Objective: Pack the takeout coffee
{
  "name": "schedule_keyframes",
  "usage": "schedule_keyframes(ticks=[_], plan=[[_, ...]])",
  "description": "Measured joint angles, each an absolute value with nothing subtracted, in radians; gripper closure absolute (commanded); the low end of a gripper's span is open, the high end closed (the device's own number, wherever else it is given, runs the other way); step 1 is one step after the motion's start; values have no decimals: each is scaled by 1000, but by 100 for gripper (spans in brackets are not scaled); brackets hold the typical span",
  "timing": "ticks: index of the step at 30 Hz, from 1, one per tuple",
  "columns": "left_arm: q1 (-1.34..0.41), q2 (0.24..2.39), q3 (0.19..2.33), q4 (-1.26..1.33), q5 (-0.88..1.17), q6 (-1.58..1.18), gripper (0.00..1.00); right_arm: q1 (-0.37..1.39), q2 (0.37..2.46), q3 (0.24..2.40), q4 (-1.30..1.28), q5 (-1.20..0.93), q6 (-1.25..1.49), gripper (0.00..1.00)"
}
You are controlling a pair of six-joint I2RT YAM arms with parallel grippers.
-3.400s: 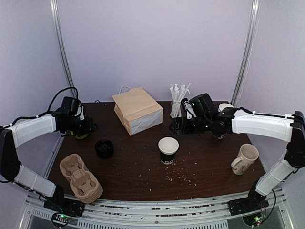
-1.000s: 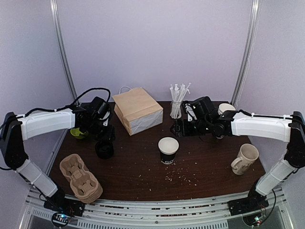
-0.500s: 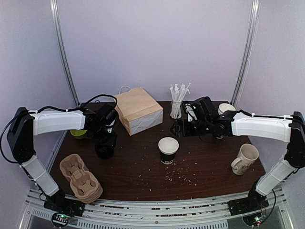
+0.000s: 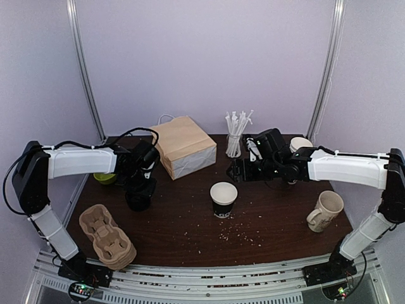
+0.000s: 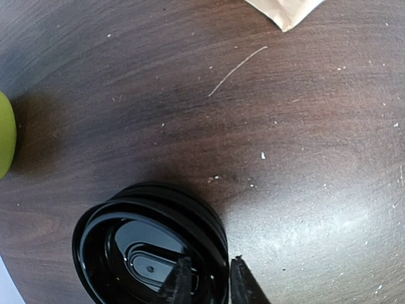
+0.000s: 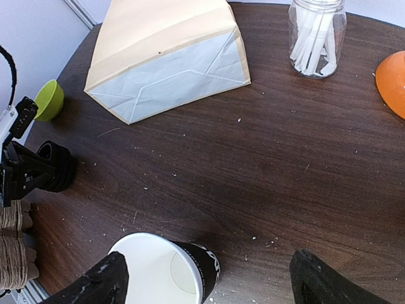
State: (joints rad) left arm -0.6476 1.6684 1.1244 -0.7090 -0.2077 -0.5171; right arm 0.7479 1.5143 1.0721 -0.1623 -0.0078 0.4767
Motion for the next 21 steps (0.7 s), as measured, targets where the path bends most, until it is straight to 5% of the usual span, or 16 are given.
schedule_keyframes(ticks=[21], plan=[[-653, 1609, 1171, -735, -220, -514, 88, 746, 1509, 1072, -162, -8, 478, 9]])
